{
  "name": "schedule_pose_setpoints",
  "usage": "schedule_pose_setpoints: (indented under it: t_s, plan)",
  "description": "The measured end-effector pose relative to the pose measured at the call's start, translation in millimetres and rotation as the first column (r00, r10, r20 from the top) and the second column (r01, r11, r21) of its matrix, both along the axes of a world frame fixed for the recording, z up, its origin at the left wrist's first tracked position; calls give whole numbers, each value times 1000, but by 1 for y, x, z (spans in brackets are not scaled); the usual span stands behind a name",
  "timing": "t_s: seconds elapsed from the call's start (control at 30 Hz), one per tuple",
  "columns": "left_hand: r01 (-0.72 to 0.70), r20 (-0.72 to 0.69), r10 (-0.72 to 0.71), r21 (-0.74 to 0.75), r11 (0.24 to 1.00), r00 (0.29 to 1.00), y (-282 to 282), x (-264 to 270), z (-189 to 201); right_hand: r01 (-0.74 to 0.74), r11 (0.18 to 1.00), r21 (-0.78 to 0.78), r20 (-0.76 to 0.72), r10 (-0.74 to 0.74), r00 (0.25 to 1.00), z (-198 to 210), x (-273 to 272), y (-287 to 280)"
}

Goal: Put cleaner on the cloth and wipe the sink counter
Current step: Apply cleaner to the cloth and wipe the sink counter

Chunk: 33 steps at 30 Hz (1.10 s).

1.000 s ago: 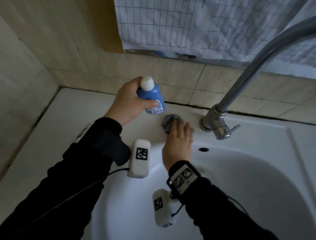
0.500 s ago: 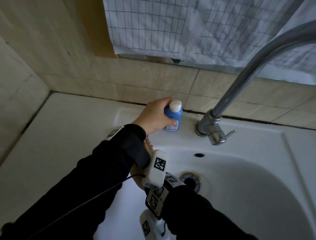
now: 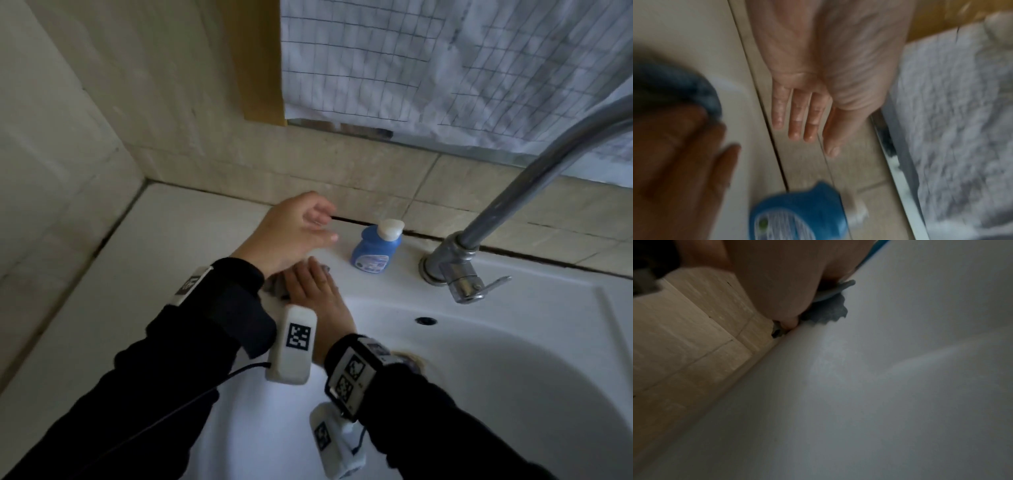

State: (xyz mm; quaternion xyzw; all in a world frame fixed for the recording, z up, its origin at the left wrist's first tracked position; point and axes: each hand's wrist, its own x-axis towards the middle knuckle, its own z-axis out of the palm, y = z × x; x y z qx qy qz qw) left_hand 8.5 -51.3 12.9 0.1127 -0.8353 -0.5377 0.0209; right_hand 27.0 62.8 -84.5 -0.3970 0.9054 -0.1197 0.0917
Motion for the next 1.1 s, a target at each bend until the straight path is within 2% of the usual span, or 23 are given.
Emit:
schedule_pose_setpoints:
  t_s: [0.1, 0.2, 0.3, 0.37, 0.47, 0.63, 0.73, 0.93, 1.0, 1.1]
  plan:
    - [-239, -67, 252, 162, 958, 965, -41, 34, 12, 58, 998, 4, 18, -58, 998, 18, -18, -18]
    - [-463, -38, 505, 345, 817, 862, -75, 67, 15, 149, 986, 75, 103, -156, 982, 21, -44, -40]
    - [-589, 33, 629, 394, 706, 777, -102, 96, 9, 201, 973, 117, 120, -215, 969, 29, -53, -58]
    - [-628, 90, 656, 412, 660, 749, -110, 110, 4, 153, 976, 154, 93, -169, 981, 32, -48, -66]
    - [-667, 159, 676, 432, 608, 719, -110, 127, -2, 1, 978, 211, 92, -21, 995, 34, -16, -69]
    - [-690, 213, 684, 456, 562, 698, -99, 140, -9, -150, 978, 144, 161, 126, 979, 34, 55, -50]
    - [-696, 217, 702, 496, 519, 678, -96, 144, -10, -233, 968, 97, 145, 218, 965, 33, 75, -38]
    - [-701, 221, 730, 548, 456, 647, -94, 167, -16, -328, 940, 95, 119, 316, 941, 29, 52, -39]
    - [-713, 232, 742, 552, 432, 629, -96, 176, -21, -302, 942, 146, 106, 289, 952, 26, 29, -50]
    - [-748, 244, 781, 544, 380, 574, -101, 191, -28, -207, 970, 129, 35, 204, 978, 29, -5, -71]
